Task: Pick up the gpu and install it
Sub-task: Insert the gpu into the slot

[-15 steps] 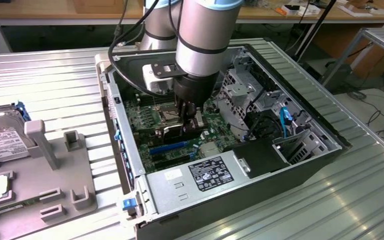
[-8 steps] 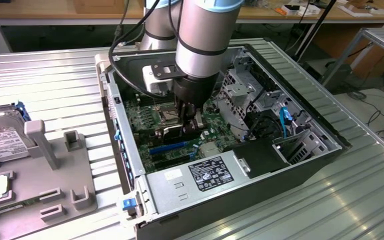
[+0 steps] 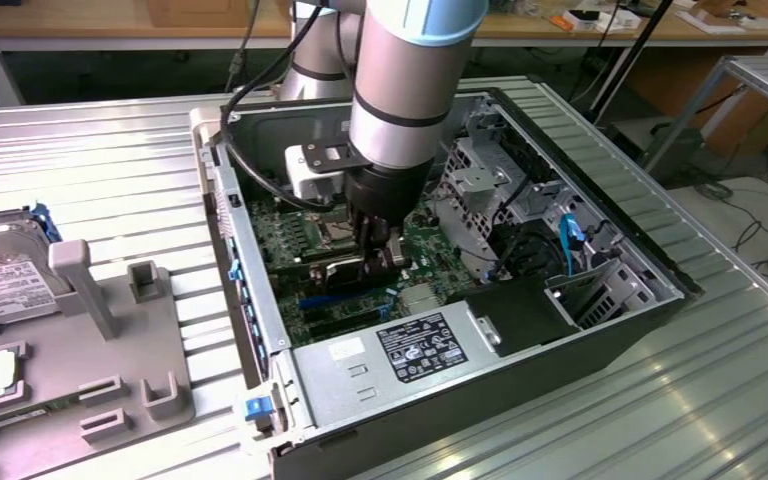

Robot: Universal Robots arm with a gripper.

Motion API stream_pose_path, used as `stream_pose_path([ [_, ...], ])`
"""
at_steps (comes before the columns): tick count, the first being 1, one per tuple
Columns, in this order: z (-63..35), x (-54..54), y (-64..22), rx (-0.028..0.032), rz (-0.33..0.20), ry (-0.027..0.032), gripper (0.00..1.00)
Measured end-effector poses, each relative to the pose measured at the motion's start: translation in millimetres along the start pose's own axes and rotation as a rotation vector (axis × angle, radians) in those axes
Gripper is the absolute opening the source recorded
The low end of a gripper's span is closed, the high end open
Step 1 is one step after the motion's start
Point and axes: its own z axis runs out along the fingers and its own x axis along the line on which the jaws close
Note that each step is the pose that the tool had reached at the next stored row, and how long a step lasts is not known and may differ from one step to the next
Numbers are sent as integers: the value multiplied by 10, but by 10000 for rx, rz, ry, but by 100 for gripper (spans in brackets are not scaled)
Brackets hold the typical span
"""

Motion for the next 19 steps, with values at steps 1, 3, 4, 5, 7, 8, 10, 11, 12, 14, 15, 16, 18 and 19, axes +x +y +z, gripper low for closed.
stream_pose_path([
  [1,0,0,0,-1,-161,-1,27],
  [3,1,0,0,-1,-216,-2,27],
  [4,11,-1,0,0,-216,-9,27],
  [5,25,0,0,-1,-216,-7,27],
  [7,70,0,1,-4,-257,-13,27],
  [8,71,0,1,-4,-280,-14,27],
  [10,76,0,1,-4,-297,-14,27],
  [11,76,0,1,-5,-297,-14,27],
  [12,76,0,1,-5,-297,-14,27],
  [14,76,0,1,-5,-297,-14,27],
  [15,76,0,1,-4,-297,-14,27],
  [16,76,0,1,-4,-297,-14,27],
  [18,76,0,1,-4,-297,-15,27],
  [19,76,0,1,-4,-297,-14,27],
])
